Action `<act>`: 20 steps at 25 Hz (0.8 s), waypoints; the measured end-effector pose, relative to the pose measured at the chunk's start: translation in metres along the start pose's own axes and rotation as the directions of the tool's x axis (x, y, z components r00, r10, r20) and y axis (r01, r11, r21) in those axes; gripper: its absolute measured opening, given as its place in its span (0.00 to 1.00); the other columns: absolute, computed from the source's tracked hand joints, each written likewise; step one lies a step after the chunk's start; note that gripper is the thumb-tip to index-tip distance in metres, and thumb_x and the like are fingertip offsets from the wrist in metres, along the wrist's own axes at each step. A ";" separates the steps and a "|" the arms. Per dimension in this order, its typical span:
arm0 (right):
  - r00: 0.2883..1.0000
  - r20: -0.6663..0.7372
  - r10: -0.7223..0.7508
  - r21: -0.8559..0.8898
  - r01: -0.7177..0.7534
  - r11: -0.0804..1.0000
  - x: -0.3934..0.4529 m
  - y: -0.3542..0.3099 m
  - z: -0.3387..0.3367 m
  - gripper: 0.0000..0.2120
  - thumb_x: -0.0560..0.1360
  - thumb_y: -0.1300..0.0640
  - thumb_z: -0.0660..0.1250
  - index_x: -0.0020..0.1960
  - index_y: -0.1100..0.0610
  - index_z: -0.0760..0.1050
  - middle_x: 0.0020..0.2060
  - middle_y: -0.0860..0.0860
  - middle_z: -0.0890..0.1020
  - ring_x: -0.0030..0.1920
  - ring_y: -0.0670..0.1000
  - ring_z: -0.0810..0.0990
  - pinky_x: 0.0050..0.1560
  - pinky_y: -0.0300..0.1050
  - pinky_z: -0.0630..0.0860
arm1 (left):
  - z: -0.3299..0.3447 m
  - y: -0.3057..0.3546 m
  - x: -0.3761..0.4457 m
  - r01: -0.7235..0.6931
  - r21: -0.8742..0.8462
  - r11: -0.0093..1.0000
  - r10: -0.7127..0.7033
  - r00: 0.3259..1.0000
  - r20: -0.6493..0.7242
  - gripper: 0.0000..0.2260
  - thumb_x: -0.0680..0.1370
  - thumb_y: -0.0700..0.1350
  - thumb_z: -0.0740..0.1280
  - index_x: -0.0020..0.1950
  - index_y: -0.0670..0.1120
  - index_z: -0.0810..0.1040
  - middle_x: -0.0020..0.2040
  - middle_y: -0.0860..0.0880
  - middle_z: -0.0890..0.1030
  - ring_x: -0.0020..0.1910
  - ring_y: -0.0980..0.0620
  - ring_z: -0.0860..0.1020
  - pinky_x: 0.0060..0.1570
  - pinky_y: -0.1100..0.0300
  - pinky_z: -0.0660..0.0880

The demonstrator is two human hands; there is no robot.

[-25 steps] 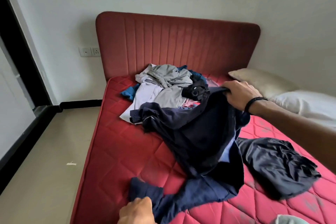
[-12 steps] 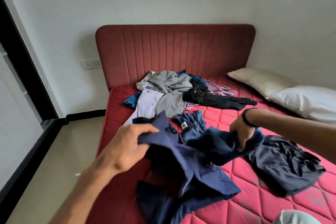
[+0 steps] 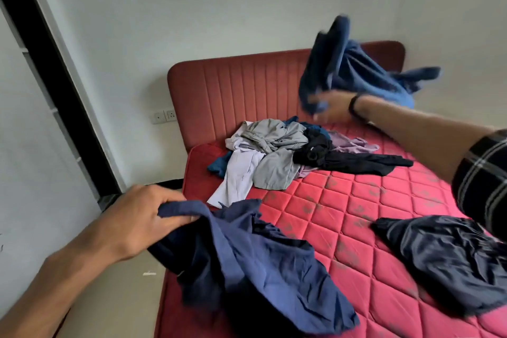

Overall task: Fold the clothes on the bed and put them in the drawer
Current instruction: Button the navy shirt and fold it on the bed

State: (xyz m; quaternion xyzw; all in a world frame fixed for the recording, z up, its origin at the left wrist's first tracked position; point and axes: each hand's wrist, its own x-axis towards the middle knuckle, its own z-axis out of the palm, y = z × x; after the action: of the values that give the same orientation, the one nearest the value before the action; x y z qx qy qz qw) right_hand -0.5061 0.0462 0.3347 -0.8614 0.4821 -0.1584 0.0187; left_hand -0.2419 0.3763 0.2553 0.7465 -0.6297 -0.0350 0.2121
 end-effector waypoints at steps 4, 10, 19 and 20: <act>0.895 0.423 -0.142 0.188 0.066 0.980 -0.043 0.002 0.072 0.22 0.77 0.57 0.74 0.70 0.57 0.77 0.53 0.57 0.87 0.52 0.58 0.86 0.53 0.51 0.83 | -0.001 0.021 0.019 -0.026 0.050 0.998 0.033 0.989 -0.142 0.08 0.73 0.60 0.75 0.43 0.58 0.83 0.33 0.53 0.82 0.35 0.51 0.80 0.39 0.52 0.78; 0.905 -0.154 -0.397 0.572 0.410 0.711 -0.142 -0.086 0.046 0.25 0.64 0.34 0.79 0.53 0.48 0.80 0.42 0.44 0.85 0.40 0.42 0.82 0.44 0.40 0.80 | 0.004 0.084 0.056 -0.214 0.087 0.973 0.231 0.893 -0.385 0.14 0.77 0.47 0.72 0.54 0.53 0.68 0.39 0.51 0.79 0.40 0.42 0.78 0.39 0.50 0.72; 0.965 -0.238 -0.108 0.421 0.202 0.884 -0.120 -0.091 0.031 0.05 0.67 0.52 0.71 0.40 0.50 0.76 0.34 0.51 0.81 0.42 0.59 0.83 0.40 0.48 0.76 | -0.155 0.138 0.080 -0.064 0.258 0.964 0.244 0.598 -0.763 0.10 0.75 0.55 0.75 0.53 0.53 0.82 0.54 0.46 0.78 0.54 0.40 0.79 0.51 0.49 0.75; 0.959 -0.275 -0.071 0.446 0.193 0.874 -0.120 -0.086 0.020 0.03 0.69 0.51 0.71 0.40 0.46 0.76 0.35 0.51 0.81 0.42 0.60 0.82 0.41 0.49 0.77 | -0.170 0.132 0.073 -0.052 0.263 0.963 0.243 0.579 -0.778 0.10 0.75 0.56 0.75 0.52 0.53 0.82 0.54 0.46 0.79 0.54 0.39 0.79 0.51 0.48 0.76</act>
State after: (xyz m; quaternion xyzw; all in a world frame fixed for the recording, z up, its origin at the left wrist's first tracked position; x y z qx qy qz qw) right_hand -0.4875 0.1898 0.3012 -0.8354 0.3678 -0.3784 0.1540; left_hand -0.2942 0.3377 0.4730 0.6442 -0.5259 0.3906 0.3948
